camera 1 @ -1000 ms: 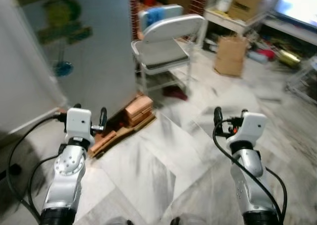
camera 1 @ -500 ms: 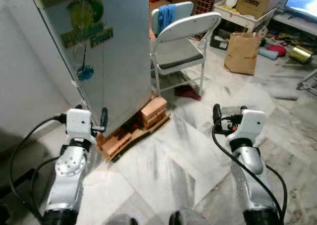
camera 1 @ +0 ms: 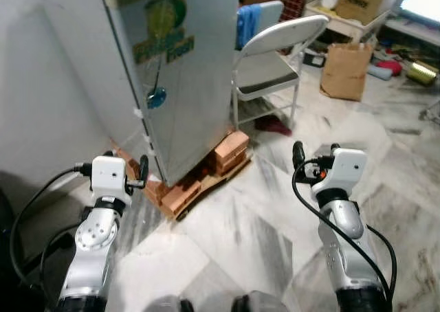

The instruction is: Restocking fridge

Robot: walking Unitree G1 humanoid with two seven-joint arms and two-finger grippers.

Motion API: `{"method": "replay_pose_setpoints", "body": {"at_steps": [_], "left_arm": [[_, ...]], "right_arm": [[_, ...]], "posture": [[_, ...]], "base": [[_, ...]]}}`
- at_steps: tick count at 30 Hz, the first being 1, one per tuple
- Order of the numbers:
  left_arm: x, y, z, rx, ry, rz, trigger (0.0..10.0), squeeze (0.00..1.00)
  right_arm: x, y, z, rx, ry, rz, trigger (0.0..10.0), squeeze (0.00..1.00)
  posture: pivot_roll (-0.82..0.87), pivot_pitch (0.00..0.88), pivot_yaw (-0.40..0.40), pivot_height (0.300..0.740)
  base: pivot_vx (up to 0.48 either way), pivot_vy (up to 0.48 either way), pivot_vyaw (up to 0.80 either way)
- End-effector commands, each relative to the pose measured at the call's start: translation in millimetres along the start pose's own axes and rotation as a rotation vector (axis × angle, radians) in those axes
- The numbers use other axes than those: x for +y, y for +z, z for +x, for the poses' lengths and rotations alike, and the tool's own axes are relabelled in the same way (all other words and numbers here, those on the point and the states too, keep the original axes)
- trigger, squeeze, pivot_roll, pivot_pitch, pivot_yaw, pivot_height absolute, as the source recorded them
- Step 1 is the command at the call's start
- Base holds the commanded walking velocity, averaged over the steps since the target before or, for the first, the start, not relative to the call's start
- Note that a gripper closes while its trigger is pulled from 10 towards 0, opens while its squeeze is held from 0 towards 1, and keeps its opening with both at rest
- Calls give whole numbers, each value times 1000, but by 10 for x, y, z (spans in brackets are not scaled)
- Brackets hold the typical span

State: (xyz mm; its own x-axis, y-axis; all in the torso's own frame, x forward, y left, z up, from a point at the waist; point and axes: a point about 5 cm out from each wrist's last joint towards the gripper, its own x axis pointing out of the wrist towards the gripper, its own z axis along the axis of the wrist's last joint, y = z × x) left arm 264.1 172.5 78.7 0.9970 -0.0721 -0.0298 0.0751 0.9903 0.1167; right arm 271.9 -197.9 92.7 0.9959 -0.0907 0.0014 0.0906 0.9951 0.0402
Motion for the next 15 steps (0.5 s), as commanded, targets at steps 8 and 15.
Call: {"method": "replay_pose_setpoints", "body": {"at_steps": [8,15], "left_arm": [[39,27,-11,-17,-8,36,10000,0],[29,11,-12,-10,-11,17,10000,0]], "right_arm": [[55,54,27,-23,9,9,10000,0],[35,47,21,-17,-2,5,10000,0]], "posture": [[28,57,4,740],[28,66,6,740]], "base": [[168,405,-55],[352,326,-640]]}}
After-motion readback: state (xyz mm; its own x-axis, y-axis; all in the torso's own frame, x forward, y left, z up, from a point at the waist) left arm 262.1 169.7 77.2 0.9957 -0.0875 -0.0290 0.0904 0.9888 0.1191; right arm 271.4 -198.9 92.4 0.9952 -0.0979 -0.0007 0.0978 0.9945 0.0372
